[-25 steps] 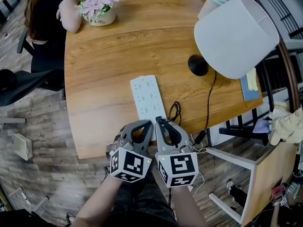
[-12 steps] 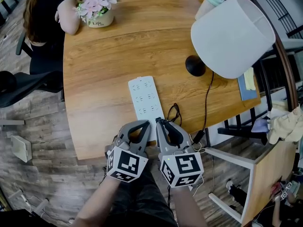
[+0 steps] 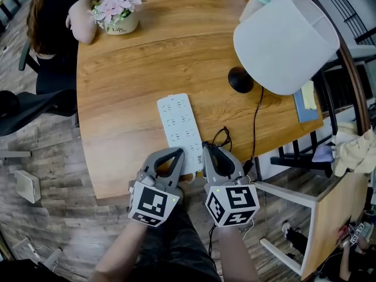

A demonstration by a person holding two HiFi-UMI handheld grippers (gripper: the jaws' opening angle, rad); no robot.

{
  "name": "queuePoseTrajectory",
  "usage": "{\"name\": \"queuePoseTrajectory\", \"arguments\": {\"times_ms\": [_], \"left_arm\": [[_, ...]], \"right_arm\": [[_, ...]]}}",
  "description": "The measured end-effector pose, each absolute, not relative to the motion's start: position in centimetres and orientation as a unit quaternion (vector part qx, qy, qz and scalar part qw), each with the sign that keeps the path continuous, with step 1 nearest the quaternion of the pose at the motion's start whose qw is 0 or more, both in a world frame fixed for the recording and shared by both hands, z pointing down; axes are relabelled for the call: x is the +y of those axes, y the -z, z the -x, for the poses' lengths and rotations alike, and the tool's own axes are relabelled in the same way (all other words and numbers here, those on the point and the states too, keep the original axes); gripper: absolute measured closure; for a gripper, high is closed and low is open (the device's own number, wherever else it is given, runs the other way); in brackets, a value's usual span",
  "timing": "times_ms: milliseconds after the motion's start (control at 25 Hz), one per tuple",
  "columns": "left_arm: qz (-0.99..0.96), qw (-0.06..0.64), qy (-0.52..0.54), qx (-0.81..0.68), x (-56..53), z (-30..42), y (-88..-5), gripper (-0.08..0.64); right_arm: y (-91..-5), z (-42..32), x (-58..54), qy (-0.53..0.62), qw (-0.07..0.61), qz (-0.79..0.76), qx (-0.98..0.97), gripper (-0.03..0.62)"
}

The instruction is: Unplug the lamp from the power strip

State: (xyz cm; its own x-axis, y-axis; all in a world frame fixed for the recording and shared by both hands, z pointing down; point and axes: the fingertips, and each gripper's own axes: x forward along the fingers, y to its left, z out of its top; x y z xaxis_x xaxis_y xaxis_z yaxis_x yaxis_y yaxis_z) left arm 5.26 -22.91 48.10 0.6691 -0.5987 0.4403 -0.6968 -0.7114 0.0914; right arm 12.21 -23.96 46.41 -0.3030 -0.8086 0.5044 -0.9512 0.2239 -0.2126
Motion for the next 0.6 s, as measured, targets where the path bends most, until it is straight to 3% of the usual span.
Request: {"name": "queuePoseTrajectory", "arguments": {"times_ms": [360, 600], "left_arm": [[-0.902, 0.143, -0.167, -0.373, -23.3, -4.5, -47.7, 0.565], [-0.901, 0.145, -0.161, -0.376, -23.3, -4.4, -47.6, 0.565]], "right_arm": [[-47.2, -13.6, -24.3, -0.252, 0.156, -0.585, -0.755, 0.523], [-48.0, -13.2, -24.4, -0.245, 0.210, -0.580, -0.748, 0.522]]}}
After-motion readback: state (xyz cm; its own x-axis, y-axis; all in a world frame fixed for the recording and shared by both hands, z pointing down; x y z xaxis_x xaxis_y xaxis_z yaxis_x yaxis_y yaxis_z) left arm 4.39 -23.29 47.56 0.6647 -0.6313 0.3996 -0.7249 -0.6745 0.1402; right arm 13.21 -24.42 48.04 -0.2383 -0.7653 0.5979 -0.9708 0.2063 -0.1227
